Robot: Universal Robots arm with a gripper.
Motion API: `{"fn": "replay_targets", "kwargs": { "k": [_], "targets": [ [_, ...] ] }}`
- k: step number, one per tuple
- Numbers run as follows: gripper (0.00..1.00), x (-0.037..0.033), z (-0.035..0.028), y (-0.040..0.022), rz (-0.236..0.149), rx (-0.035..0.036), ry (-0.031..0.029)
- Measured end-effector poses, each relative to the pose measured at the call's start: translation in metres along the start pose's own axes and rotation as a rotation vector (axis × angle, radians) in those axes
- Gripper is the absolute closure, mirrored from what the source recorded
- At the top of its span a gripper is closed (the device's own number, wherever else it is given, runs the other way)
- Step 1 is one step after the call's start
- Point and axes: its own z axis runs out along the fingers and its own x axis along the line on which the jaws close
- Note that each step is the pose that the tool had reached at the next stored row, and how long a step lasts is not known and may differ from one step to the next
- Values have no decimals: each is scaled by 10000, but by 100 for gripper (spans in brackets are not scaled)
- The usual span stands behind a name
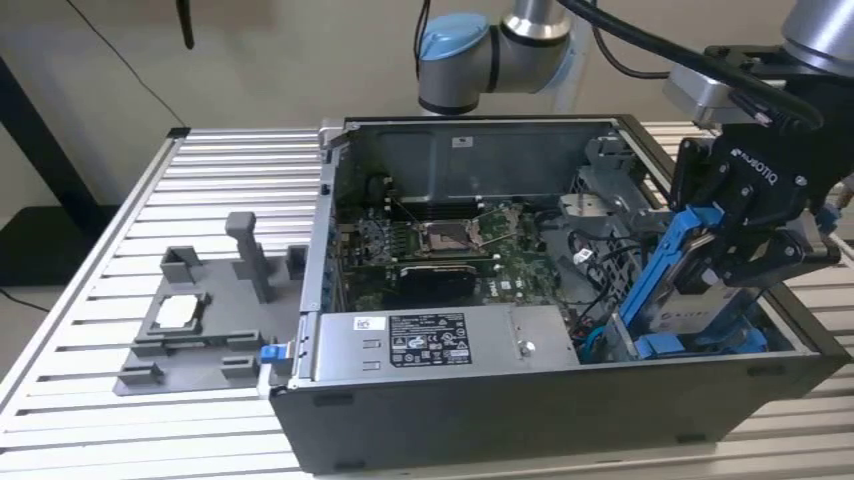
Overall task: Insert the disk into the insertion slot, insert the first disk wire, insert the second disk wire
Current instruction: 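Insert the disk into the insertion slot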
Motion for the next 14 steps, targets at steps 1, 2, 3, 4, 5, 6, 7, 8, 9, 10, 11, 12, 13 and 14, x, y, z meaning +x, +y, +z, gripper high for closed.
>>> {"fn": "replay_targets", "kwargs": {
  "k": [1,2,3,4,5,6,7,8,9,10,11,12,13,14],
  "targets": [
    [67,0,17,-1,0,0,-5],
    [67,0,33,-2,0,0,-10],
    [67,0,48,-3,-1,0,-16],
    [67,0,63,-5,-1,0,-22],
    [67,0,78,-6,-2,0,-29],
    [67,0,92,-7,-2,0,-34],
    [67,0,103,-7,-2,0,-37],
    [67,0,111,-8,-2,0,-36],
    [67,0,120,-8,-2,0,-36],
    [67,0,128,-9,-2,-1,-36],
    [67,-1,135,-10,-3,-1,-41],
    [65,-1,135,-10,-2,0,-34],
    [60,0,135,-10,-2,0,-32],
    [60,0,134,-10,-2,-2,-33]
  ]
}}
